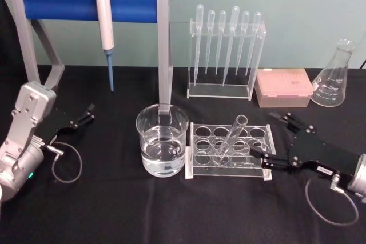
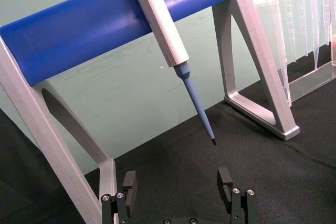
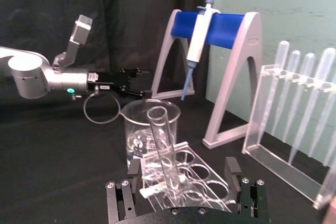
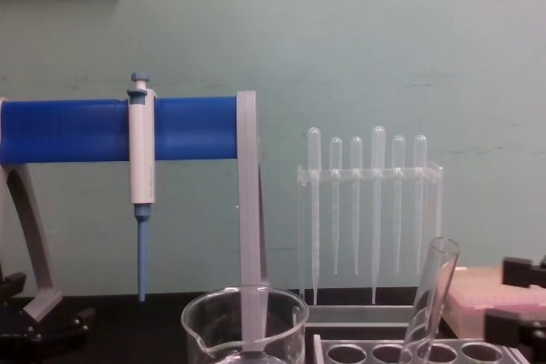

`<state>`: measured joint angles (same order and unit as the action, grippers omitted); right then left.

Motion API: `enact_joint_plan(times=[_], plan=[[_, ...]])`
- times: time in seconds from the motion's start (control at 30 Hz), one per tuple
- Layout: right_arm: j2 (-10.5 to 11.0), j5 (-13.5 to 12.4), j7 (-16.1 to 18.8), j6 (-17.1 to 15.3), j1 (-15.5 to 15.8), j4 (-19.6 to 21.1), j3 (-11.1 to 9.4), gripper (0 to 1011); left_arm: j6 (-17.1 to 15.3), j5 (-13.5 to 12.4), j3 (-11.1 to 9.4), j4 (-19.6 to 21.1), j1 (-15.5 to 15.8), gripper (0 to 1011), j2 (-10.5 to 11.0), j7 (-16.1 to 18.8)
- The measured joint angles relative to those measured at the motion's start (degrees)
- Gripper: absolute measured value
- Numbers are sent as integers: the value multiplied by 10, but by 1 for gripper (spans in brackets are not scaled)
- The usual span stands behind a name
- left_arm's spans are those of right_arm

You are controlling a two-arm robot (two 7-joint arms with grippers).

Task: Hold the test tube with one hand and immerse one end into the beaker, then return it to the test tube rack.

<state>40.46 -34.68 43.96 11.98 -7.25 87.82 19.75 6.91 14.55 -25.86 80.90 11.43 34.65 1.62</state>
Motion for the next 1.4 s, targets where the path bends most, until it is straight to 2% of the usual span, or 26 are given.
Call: enact_joint_plan(times=[0.3,0.67,0.9,1.13,1.33,1.4], plan=[[-22,2,12,-12,-28,-11,25,1003,0,0,0,0,0,1000,0,0],[-42,13,8,-23,-52,-22,49,1002,0,0,0,0,0,1000,0,0],[-47,25,-5,-29,-60,-22,59,1003,0,0,0,0,0,1000,0,0],[-47,25,-5,-29,-60,-22,58,999,0,0,0,0,0,1000,0,0],[-47,23,-4,-29,-59,-21,57,887,0,0,0,0,0,1000,0,0],[-47,23,-4,-28,-59,-21,57,820,0,0,0,0,0,1000,0,0]])
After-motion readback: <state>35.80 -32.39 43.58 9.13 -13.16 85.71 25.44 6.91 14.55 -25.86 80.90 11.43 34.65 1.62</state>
